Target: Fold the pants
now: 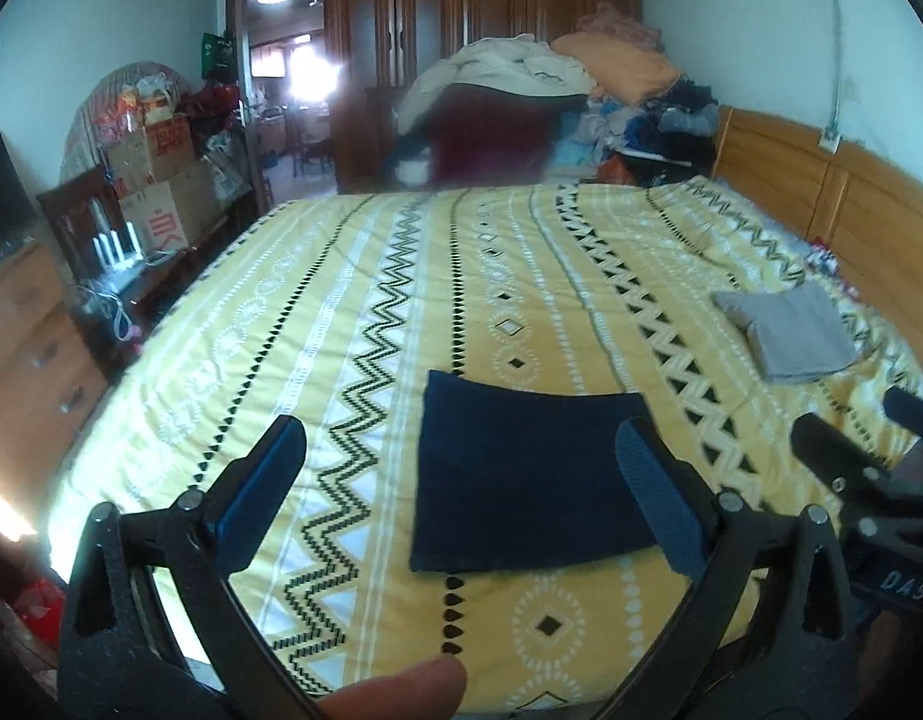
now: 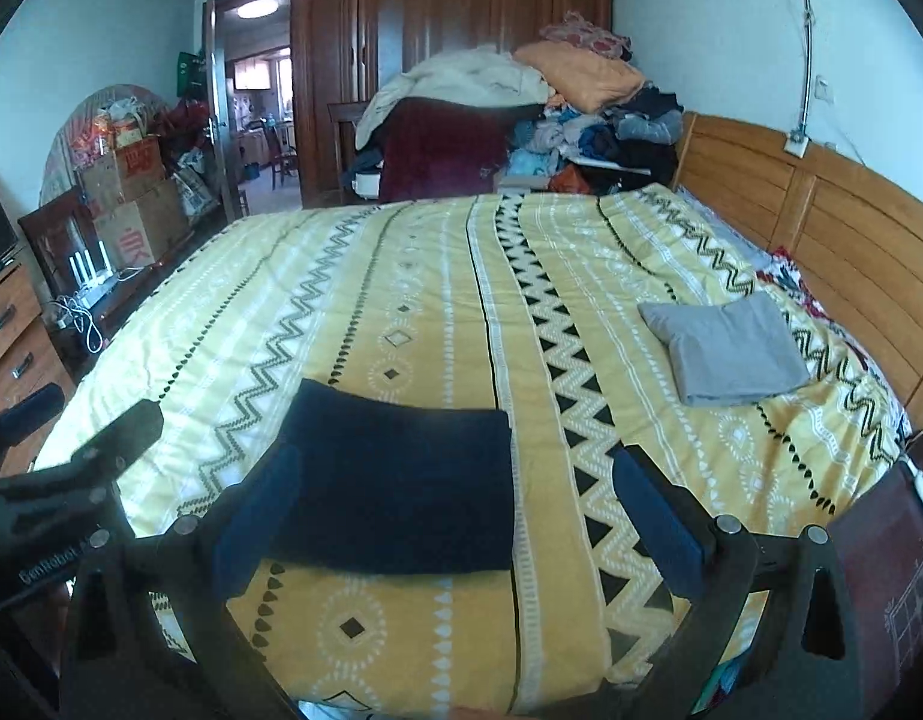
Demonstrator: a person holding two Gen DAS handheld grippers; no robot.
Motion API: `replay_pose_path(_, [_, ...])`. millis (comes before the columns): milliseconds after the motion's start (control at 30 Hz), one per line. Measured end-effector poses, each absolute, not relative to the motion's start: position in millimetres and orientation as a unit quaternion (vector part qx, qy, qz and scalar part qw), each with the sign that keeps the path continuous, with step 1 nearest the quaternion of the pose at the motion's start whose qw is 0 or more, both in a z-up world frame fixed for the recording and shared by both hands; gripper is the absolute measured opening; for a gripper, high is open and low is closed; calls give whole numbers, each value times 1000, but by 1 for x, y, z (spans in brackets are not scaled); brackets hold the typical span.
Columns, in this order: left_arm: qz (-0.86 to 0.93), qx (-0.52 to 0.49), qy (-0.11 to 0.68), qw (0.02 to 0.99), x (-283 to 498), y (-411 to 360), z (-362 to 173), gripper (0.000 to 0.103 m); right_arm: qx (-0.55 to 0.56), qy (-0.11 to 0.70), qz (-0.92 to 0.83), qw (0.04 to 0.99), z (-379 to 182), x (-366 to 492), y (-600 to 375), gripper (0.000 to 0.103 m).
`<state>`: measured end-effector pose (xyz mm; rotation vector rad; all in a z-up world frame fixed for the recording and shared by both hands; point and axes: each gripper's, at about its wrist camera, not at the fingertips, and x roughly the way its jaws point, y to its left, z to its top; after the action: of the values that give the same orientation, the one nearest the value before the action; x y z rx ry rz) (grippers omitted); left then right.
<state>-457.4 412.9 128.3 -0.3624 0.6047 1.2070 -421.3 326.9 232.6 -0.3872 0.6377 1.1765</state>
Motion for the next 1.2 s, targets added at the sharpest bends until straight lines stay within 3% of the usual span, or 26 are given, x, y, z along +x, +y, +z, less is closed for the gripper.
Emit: replay_pose_path(1200, [532, -188, 320, 761, -451, 411, 103, 103, -186, 328, 531, 759, 206, -415, 321, 103])
